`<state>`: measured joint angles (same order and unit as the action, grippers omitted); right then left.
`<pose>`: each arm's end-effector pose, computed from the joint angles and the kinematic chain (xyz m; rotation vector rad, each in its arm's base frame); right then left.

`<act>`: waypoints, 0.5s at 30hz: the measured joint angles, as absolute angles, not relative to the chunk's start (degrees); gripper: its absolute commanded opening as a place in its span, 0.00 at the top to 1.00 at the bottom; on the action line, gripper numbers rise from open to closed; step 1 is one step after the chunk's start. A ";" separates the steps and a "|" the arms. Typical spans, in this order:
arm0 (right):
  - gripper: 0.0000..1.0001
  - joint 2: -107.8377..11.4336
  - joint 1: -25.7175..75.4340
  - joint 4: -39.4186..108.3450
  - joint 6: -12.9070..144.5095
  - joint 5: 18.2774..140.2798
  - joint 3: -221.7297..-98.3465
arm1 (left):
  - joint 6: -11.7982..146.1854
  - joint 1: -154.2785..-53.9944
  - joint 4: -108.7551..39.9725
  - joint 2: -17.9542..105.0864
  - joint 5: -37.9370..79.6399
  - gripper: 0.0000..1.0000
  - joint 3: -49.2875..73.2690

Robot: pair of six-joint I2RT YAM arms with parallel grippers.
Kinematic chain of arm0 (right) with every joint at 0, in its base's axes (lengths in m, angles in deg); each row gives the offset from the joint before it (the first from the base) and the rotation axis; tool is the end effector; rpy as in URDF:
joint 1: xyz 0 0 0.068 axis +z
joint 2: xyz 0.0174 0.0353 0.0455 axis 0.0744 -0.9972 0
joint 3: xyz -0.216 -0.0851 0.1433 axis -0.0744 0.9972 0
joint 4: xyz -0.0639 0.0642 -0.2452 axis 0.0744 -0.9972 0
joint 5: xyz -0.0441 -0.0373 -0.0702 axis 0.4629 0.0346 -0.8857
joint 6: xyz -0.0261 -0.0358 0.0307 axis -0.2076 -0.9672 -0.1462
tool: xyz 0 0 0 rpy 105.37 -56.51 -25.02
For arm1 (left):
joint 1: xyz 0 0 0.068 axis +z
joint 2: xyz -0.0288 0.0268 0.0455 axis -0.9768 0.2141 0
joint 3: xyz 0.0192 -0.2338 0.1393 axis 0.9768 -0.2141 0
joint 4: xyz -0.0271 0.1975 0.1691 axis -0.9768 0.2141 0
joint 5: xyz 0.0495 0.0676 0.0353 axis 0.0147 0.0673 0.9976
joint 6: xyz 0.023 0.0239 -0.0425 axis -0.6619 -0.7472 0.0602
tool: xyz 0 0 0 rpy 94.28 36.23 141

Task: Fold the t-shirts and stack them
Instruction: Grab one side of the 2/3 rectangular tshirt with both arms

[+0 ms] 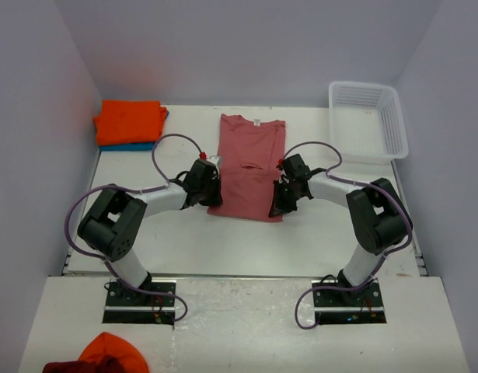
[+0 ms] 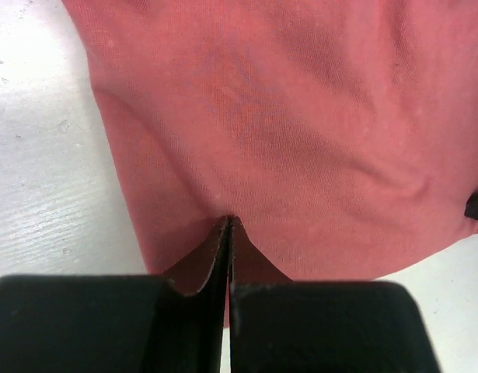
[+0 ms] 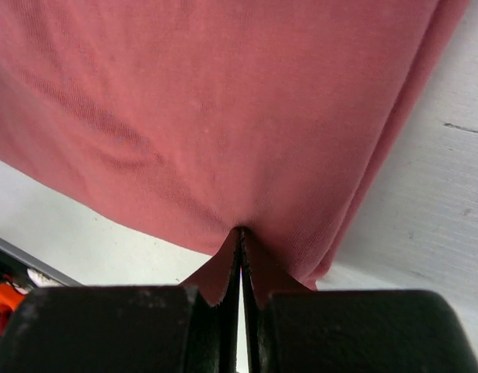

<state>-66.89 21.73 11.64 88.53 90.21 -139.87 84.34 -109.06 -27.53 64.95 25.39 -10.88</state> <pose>0.2852 0.1516 0.1459 -0.0035 2.8725 0.6785 0.2788 -0.1731 0.1490 0.0886 2.5546 -0.5098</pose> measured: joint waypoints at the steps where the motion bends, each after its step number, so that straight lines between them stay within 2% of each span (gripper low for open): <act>1: 1.00 -66.87 21.73 12.21 89.20 90.25 -139.34 | 84.61 -109.06 -28.17 64.93 25.36 1.00 -11.23; 15: 1.00 -63.89 22.78 17.47 97.75 88.41 -134.38 | 88.15 -109.36 -36.76 59.86 25.25 1.00 -20.26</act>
